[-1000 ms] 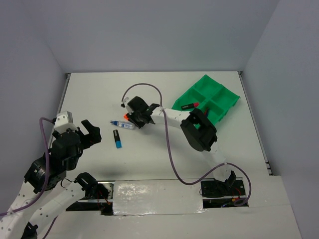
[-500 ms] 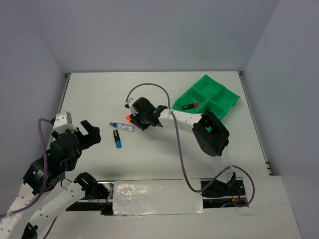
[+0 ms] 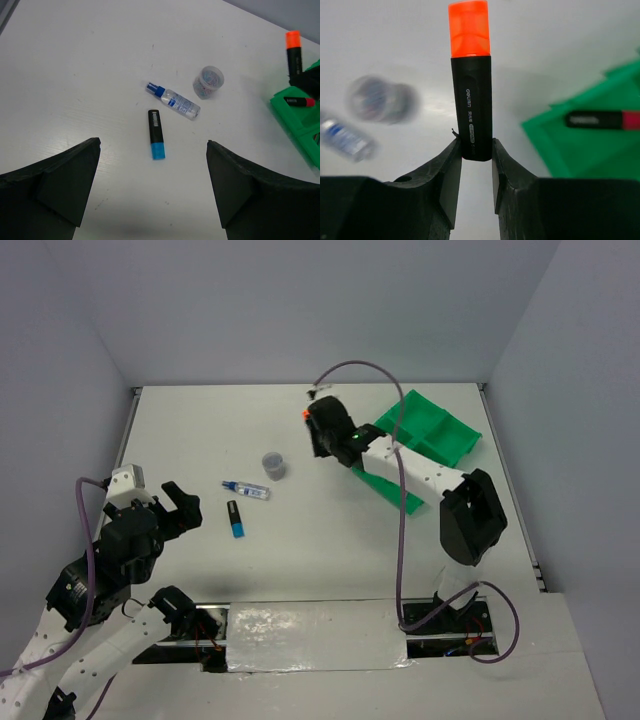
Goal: Sort the stationery into containers
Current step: Place the pen in the storage box, then pick up the pen from the center of the board.
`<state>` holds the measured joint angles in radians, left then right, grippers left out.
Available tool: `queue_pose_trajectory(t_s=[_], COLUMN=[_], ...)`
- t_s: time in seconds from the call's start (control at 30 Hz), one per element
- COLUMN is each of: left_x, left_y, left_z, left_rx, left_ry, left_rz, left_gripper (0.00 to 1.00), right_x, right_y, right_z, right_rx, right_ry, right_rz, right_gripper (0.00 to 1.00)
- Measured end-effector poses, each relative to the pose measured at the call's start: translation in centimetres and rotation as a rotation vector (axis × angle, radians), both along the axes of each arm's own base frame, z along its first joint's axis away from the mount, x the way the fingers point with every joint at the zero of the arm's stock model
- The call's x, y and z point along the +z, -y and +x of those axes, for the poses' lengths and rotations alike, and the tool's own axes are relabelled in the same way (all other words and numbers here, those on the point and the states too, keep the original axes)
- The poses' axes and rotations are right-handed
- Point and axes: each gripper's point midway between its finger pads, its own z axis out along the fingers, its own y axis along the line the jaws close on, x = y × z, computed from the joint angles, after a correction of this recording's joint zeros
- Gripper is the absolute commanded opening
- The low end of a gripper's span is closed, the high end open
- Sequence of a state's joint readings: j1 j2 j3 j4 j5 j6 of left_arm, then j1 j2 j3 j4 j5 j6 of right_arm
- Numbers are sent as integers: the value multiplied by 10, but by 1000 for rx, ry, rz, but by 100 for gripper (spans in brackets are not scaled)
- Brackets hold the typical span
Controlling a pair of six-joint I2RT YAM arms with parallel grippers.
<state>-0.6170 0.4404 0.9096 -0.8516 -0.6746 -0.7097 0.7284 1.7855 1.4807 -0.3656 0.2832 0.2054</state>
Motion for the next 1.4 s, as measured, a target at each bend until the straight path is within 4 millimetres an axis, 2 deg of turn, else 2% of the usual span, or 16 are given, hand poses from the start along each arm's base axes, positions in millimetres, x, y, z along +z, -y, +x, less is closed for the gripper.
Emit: queue_pose_trajectory(t_s=[0.07,0.17,0.23,0.3,0.43,0.57,0.6,0.73,0.77,1.03,1.07,1.1,1.17,1.23,1.4], left_x=[0,-1,-1,-2,-3,-3,-3,-4,-4,-16,-20,-24,-32,-39,-64], left_y=[0,0,1,1,2,4,5,6,6,9,10,11,11,11,36], left_z=[0,1,1,1,2,3,3,4,4,12,13,15,18,20,36], left_rx=[0,0,0,-1,-5,-11,-13,-17,-17,0,4,9,28,46,24], left_ry=[-1,-4,-7,-10,-16,-21,-20,-24,-25,-88,-105,-125,-166,-214,-330], left_rz=[1,3,5,7,8,11,9,9,10,53,66,77,97,113,101], left_gripper=[99,99,99,99,99,99,99,99,99,99,99,99,99,99,99], right_x=[-13,-36,-46,-51,-52,-52,-51,-50,-50,-48,-48,-46,-37,-22,27], right_y=[53,121,151,164,171,178,179,182,182,174,170,166,152,130,70], right_z=[20,32,32,29,27,30,31,33,33,35,33,30,19,7,-36], right_rx=[-205,-442,-552,-616,-678,-713,-720,-739,-739,-708,-685,-657,-588,-509,-270], right_ry=[-27,-66,-79,-84,-77,-81,-80,-76,-76,-76,-74,-70,-54,-25,45], right_rz=[13,14,11,16,44,61,64,79,81,111,124,131,130,138,236], right_gripper=[10,8,5,5,7,24,35,50,58,70,81,83,84,84,86])
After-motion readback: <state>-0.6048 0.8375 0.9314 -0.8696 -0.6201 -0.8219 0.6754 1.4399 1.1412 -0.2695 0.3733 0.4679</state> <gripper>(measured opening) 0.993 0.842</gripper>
